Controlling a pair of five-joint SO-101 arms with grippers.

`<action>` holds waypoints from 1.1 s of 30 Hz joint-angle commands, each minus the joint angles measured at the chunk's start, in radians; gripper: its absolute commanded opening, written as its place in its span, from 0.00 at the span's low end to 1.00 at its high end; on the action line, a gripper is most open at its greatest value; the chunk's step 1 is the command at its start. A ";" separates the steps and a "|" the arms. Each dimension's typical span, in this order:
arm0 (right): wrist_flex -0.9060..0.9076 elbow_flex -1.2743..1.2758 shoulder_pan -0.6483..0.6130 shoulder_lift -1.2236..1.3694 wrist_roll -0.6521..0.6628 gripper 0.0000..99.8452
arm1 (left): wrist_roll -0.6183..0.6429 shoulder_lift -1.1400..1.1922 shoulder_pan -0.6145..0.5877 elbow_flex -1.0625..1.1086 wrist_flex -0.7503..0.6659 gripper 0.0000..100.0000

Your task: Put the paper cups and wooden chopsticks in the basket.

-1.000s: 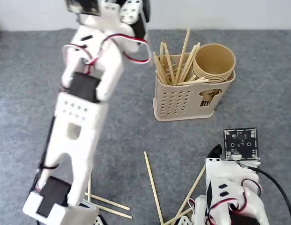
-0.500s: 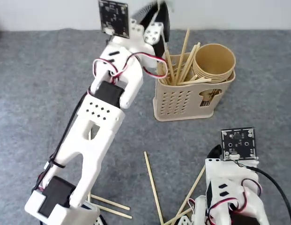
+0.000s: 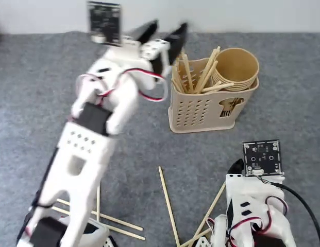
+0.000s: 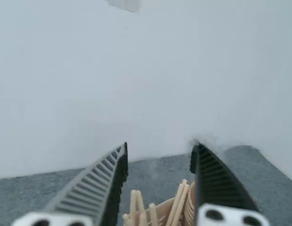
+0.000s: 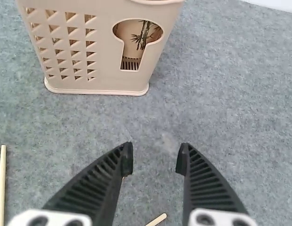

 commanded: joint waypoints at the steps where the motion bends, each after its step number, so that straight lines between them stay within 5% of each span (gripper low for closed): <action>1: -0.012 0.002 0.013 0.004 0.009 0.16 | 0.012 -0.110 -0.080 -0.004 0.121 0.21; 10: -0.012 0.003 0.013 0.004 0.008 0.16 | 0.017 -0.229 -0.290 -0.004 0.732 0.21; 17: -0.012 0.003 0.013 0.004 0.008 0.16 | 0.011 -0.250 -0.565 0.021 1.088 0.21; 24: -0.010 0.006 0.013 0.004 0.008 0.16 | 0.009 -0.253 -0.870 0.260 1.143 0.21; 29: -0.019 0.018 0.013 0.004 0.009 0.16 | -0.051 -0.253 -0.976 0.504 1.142 0.21; 33: -0.019 0.018 0.013 0.004 0.009 0.16 | -0.043 -0.247 -1.069 0.596 1.019 0.22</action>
